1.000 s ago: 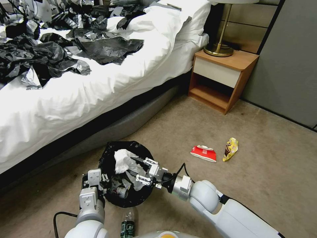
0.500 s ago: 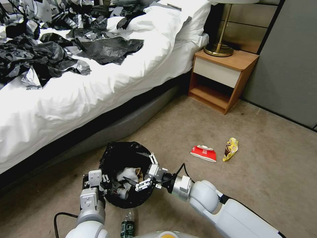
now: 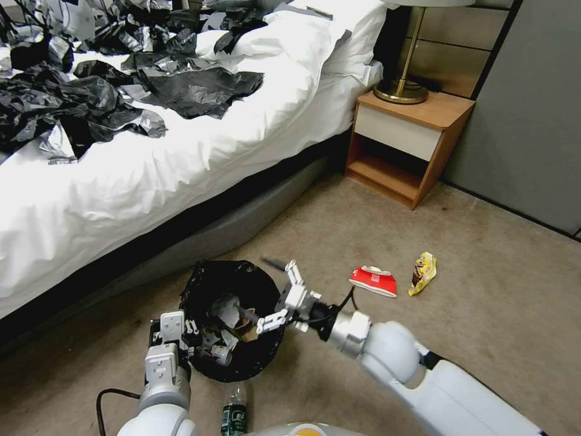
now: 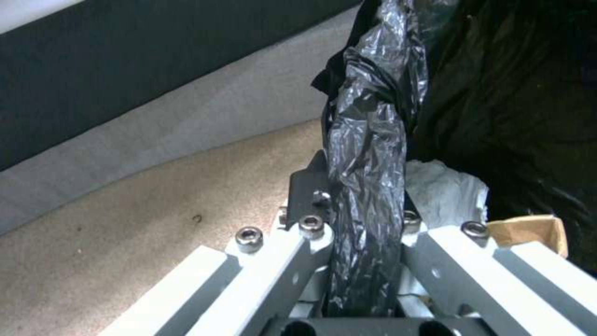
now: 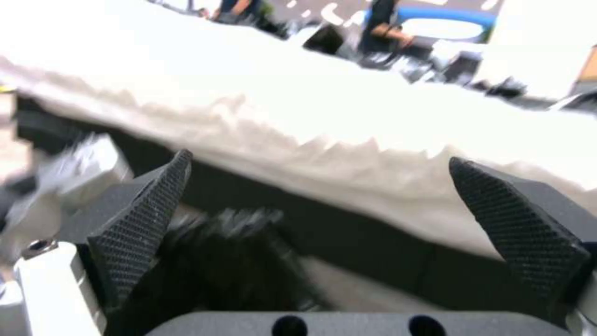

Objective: Pick up the trash bin, then pick up the garbage from the floor and place it into the trash bin.

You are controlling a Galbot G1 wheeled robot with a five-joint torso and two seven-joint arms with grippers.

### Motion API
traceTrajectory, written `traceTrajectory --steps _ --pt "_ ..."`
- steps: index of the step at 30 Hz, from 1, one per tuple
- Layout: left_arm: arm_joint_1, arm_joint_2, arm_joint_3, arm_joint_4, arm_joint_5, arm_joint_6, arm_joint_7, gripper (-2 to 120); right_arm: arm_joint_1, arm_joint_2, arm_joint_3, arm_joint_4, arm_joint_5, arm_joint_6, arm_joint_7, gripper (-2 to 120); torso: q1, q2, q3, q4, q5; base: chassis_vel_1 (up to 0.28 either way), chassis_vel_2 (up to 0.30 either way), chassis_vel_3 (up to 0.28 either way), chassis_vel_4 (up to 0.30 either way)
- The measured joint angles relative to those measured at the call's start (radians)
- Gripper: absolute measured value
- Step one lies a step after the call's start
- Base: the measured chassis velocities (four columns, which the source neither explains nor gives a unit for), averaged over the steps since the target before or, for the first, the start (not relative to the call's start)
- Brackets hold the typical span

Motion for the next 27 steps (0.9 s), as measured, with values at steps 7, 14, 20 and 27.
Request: traceTrajectory --steps 7,14,20,27 --pt "-0.004 0.005 -0.012 0.003 -0.010 0.000 0.000 2 -0.104 -0.063 0.139 0.099 -0.004 -0.003 0.057 100 0.000 0.000 0.000 -0.0001 -0.0001 0.000 0.000 0.000 0.000" --pt "-0.002 0.010 -0.020 -0.001 -0.021 0.000 0.001 2 -0.356 -0.066 0.381 0.153 -0.045 0.041 0.101 100 0.000 0.000 0.000 0.0000 -0.0001 0.000 0.000 0.000 0.000" --pt "-0.003 0.013 -0.022 -0.002 -0.027 0.001 0.001 2 -0.478 -0.031 0.479 0.146 -0.069 0.092 0.103 100 0.000 0.000 0.000 0.0000 -0.0001 0.000 0.000 0.000 0.000" --pt "-0.005 0.018 -0.021 -0.003 -0.032 0.001 0.001 2 -0.580 0.015 0.527 0.106 -0.098 0.161 0.111 100 0.000 0.000 0.000 0.0000 -0.0002 0.000 0.000 0.000 0.000"
